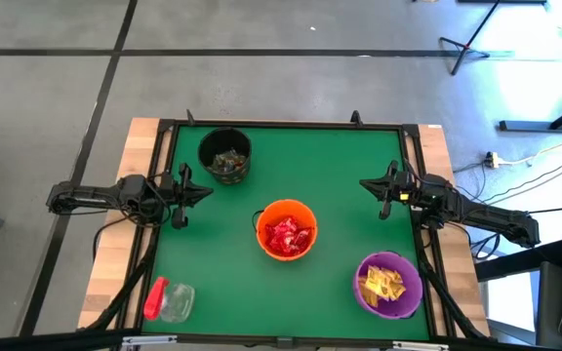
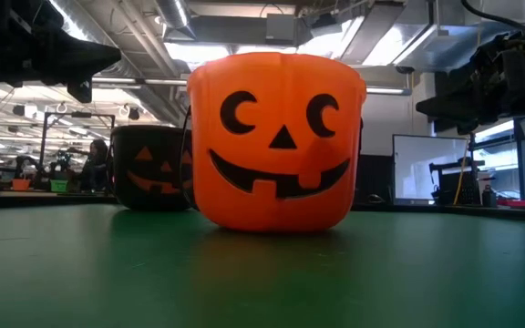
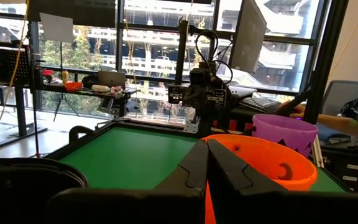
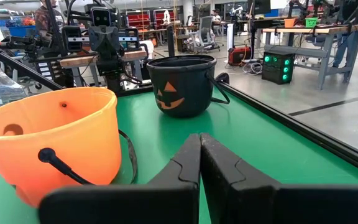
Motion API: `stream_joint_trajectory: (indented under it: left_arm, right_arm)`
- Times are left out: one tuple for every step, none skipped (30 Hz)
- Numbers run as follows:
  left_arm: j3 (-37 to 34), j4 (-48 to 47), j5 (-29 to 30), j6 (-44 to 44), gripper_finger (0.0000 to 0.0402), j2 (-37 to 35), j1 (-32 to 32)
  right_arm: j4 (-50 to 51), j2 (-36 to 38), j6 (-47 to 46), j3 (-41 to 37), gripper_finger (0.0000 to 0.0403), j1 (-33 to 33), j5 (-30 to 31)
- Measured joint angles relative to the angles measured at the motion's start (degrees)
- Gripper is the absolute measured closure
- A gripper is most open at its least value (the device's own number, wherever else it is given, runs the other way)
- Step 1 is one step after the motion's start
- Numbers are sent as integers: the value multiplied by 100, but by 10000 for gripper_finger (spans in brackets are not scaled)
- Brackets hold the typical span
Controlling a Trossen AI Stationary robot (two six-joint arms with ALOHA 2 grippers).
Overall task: Sort candy
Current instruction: Return to Home Position
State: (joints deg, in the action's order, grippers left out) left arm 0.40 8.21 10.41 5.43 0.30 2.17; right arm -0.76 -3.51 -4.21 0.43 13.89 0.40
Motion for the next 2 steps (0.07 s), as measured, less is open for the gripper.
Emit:
stream_joint_trajectory:
  left_arm:
    - [0,1,0,0,401,0,-1]
    - [0,0,0,0,401,0,-1]
  right_arm:
    - [-2,0,0,0,393,0,0]
    - [-2,0,0,0,393,2,0]
